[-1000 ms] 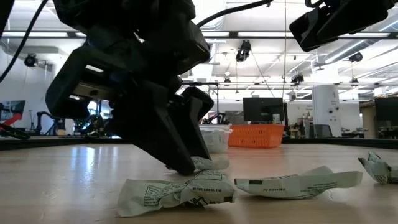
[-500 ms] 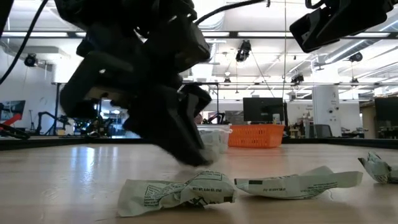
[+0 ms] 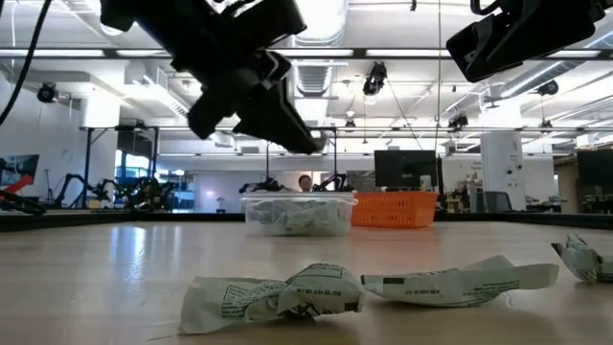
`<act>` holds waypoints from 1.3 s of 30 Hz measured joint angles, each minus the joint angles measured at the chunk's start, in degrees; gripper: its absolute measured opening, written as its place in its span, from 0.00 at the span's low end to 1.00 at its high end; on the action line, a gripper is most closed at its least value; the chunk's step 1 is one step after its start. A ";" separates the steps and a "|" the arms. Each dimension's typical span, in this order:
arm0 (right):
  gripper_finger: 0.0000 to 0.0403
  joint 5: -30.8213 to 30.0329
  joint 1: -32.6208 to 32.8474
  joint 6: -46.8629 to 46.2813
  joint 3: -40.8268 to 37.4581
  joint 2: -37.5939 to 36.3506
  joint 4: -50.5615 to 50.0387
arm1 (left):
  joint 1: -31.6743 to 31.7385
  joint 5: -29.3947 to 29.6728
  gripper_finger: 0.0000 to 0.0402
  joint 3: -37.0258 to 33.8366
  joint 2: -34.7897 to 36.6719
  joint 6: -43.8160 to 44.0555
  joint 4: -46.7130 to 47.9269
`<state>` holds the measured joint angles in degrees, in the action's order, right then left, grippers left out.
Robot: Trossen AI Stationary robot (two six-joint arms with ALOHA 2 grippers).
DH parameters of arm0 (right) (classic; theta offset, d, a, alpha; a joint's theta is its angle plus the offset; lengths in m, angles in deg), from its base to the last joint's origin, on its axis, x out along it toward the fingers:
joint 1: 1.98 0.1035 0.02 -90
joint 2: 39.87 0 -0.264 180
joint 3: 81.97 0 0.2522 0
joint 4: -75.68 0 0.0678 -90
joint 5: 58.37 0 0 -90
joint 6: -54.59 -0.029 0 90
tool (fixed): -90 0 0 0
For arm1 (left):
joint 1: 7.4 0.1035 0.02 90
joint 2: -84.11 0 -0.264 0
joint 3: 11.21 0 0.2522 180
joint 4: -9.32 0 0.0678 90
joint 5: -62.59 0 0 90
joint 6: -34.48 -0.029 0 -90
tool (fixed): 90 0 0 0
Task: Pick and place items into bin
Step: Put the stevia packet into the transparent bin
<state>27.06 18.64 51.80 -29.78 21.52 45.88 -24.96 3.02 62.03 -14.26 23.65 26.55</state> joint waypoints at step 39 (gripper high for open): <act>0.20 0.41 0.11 -1.31 -4.97 4.03 9.01 | 7.64 -0.30 0.41 -1.25 3.35 -1.40 3.40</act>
<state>27.47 18.75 50.49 -34.75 25.55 54.88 -17.32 2.72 60.78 -10.91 22.25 29.95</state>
